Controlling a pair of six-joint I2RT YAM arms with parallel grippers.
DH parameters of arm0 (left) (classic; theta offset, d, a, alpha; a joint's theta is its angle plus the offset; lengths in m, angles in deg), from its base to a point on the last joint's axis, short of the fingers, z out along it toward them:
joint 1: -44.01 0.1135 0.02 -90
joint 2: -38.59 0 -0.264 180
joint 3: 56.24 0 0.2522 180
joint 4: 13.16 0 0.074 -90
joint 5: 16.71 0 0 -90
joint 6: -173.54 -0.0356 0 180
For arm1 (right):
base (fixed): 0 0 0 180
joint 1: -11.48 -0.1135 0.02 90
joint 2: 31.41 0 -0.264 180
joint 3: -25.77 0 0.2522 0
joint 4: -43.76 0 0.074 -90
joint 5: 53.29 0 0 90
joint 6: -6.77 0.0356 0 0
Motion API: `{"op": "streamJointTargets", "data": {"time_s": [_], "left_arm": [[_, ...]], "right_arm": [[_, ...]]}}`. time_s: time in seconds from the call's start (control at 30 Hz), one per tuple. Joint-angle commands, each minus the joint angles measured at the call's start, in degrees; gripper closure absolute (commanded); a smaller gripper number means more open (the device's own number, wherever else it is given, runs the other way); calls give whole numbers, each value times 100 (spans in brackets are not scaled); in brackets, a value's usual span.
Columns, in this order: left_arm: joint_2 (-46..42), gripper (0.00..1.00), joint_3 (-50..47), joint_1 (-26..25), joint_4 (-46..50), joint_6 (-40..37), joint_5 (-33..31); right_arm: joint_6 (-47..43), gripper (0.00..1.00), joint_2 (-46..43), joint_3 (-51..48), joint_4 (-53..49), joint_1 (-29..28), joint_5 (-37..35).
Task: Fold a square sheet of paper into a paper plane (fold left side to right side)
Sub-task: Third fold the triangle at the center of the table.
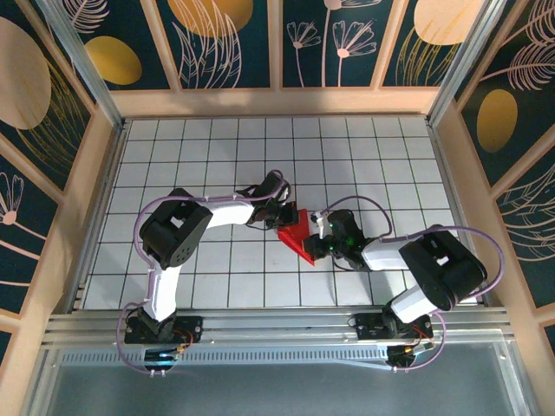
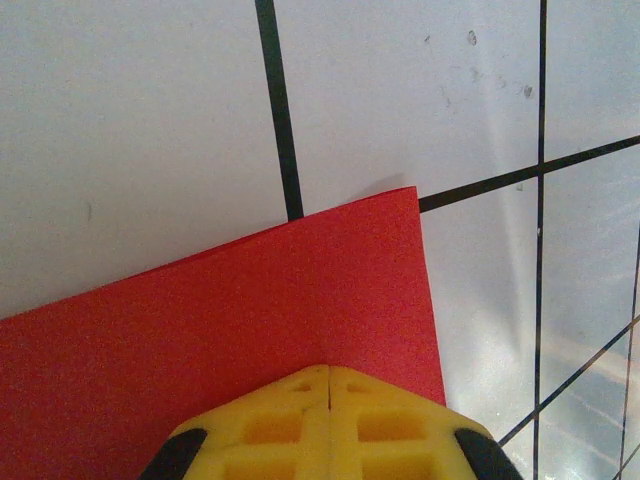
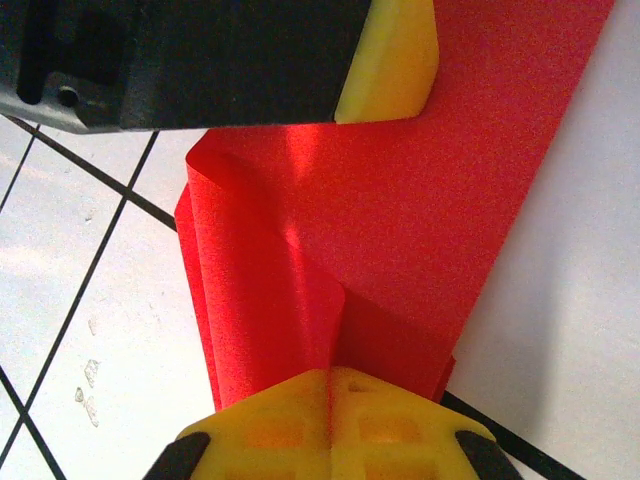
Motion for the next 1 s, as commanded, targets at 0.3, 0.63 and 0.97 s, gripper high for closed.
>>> {"op": "streamJointTargets", "data": {"time_s": [0.3, 0.63, 0.97], "left_arm": [[307, 100, -55, 14, 459, -77, -299], [327, 100, -72, 10, 433, -23, -299], [317, 100, -99, 12, 415, -28, -300]], "right_arm": [[-141, 100, -266, 238, -480, 35, 2], [64, 100, -455, 204, -404, -5, 139], [120, 100, -237, 265, -302, -160, 183]]}}
